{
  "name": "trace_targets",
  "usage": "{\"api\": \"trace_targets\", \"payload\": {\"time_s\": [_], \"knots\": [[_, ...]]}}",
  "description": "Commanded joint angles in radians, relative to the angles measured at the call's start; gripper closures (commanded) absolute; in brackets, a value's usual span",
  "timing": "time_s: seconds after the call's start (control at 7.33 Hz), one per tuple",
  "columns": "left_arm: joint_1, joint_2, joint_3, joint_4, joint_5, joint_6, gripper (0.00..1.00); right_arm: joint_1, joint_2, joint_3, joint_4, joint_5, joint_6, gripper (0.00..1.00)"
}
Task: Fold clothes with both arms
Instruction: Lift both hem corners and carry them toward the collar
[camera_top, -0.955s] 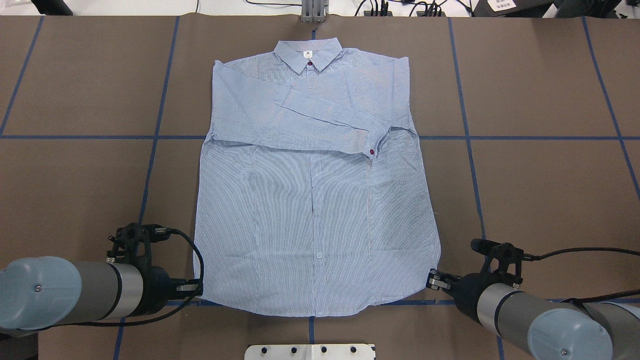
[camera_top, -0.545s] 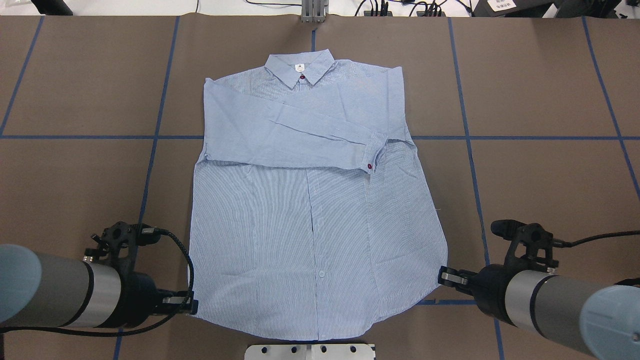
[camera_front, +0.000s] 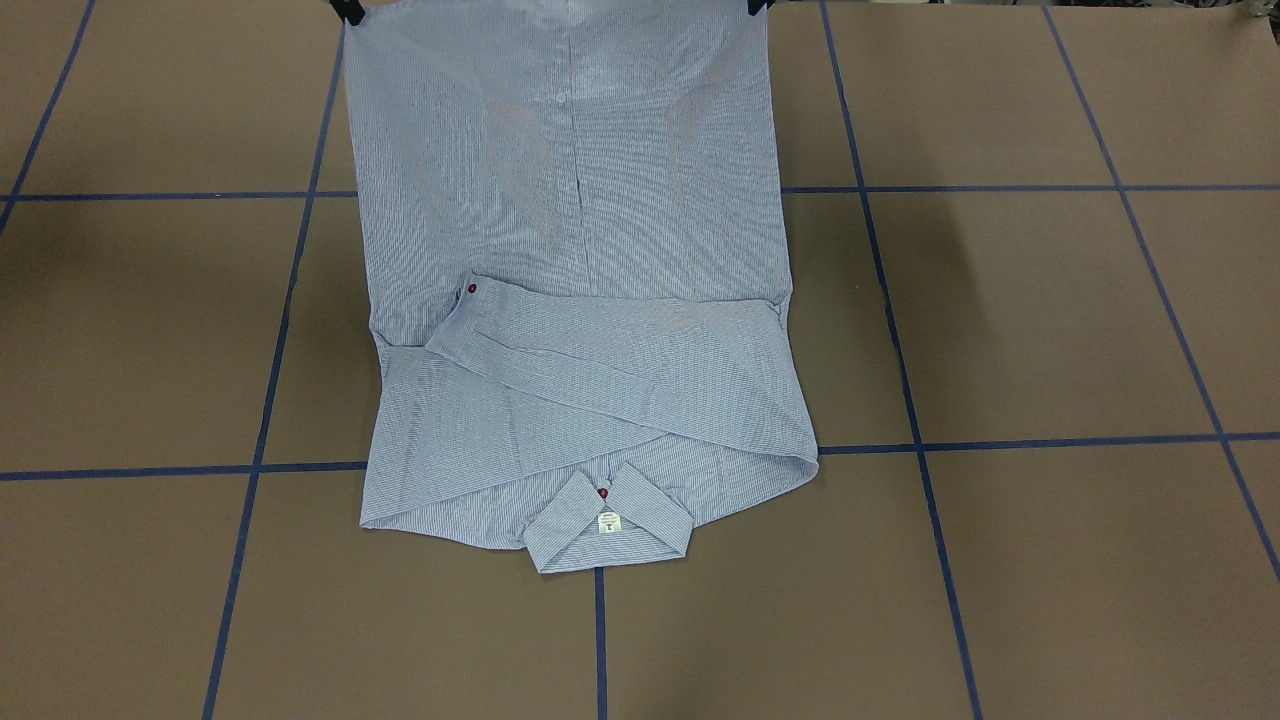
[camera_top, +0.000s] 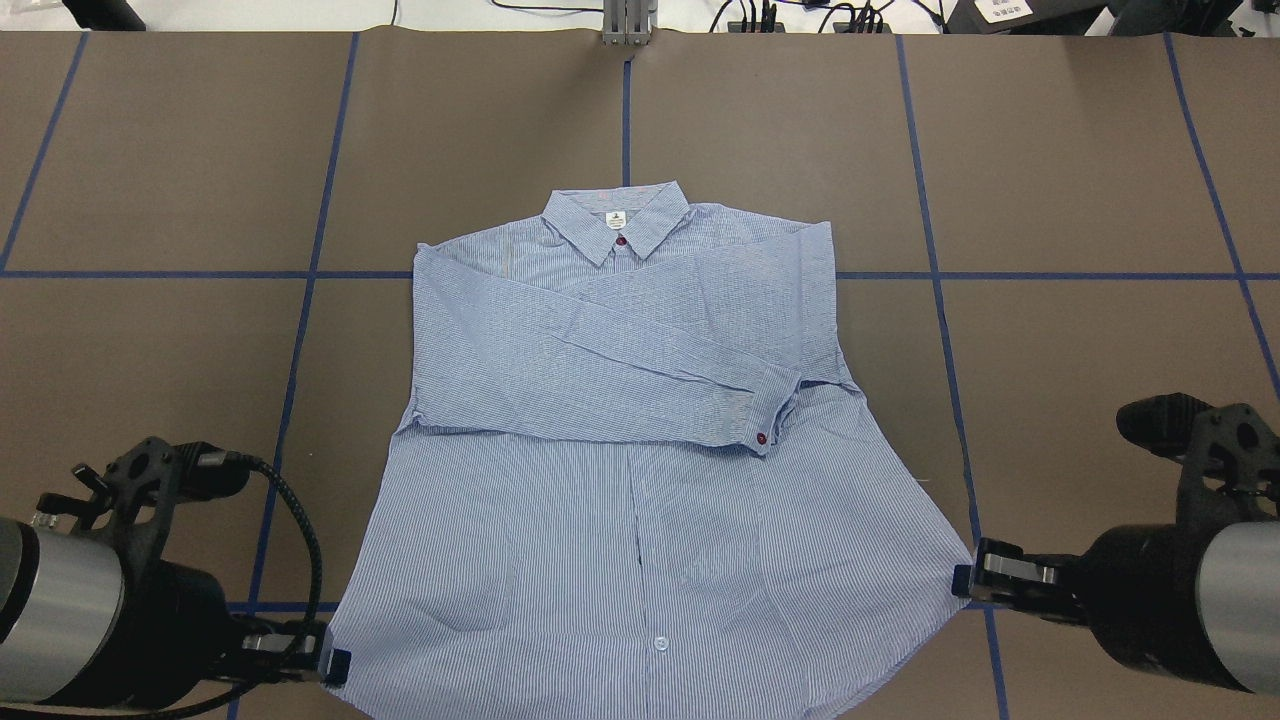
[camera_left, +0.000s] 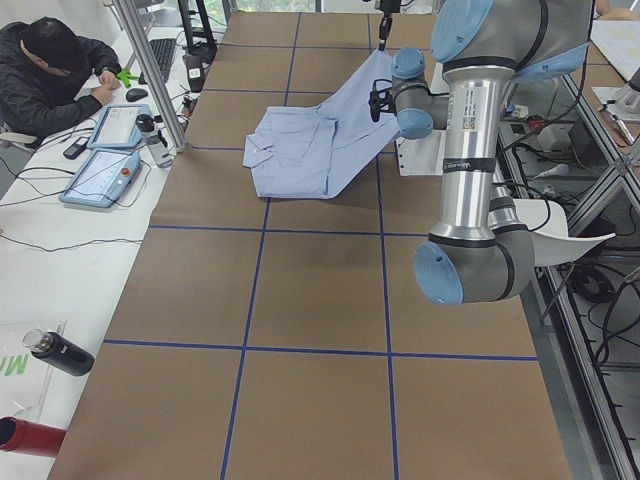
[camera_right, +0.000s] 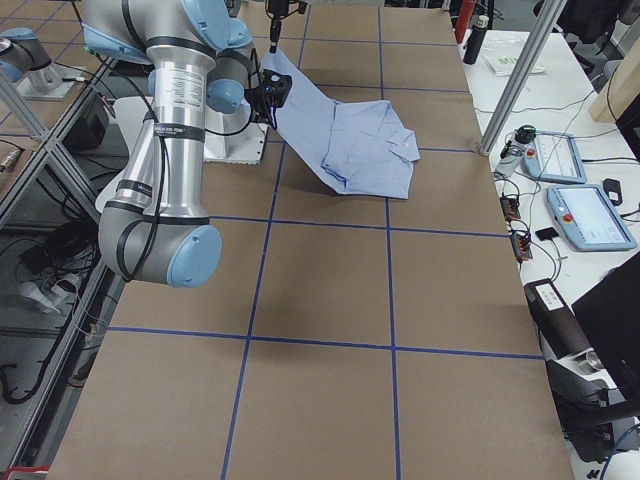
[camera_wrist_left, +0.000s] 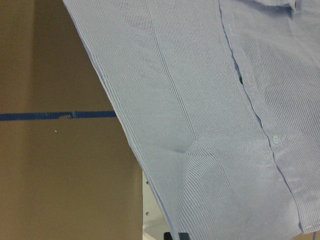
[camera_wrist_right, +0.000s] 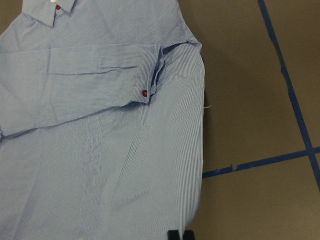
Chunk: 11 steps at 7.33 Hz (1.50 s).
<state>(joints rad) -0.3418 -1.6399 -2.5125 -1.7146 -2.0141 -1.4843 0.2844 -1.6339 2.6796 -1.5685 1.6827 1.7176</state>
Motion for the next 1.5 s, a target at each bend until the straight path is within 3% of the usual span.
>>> {"api": "trace_targets", "payload": {"time_s": [0.0, 0.27, 0.55, 0.68, 0.95, 1.36], "knots": [[-0.124, -0.127, 0.157, 0.035, 0.006, 0.001, 1.0, 0.112, 0.185, -0.209, -0.018, 0.006, -0.021, 1.0], [-0.218, -0.234, 0.309, 0.035, 0.098, 0.028, 1.0, 0.151, 0.225, -0.311, -0.008, -0.032, -0.097, 1.0], [-0.323, -0.264, 0.353, 0.035, 0.138, 0.059, 1.0, 0.241, 0.352, -0.41, -0.014, -0.054, -0.113, 1.0], [-0.357, -0.271, 0.365, 0.035, 0.138, 0.074, 1.0, 0.29, 0.362, -0.415, -0.016, -0.041, -0.124, 1.0], [-0.39, -0.335, 0.452, 0.035, 0.147, 0.076, 1.0, 0.357, 0.414, -0.478, -0.019, -0.023, -0.177, 1.0], [-0.393, -0.419, 0.627, 0.021, 0.244, 0.14, 1.0, 0.393, 0.518, -0.659, -0.004, -0.024, -0.234, 1.0]]}}
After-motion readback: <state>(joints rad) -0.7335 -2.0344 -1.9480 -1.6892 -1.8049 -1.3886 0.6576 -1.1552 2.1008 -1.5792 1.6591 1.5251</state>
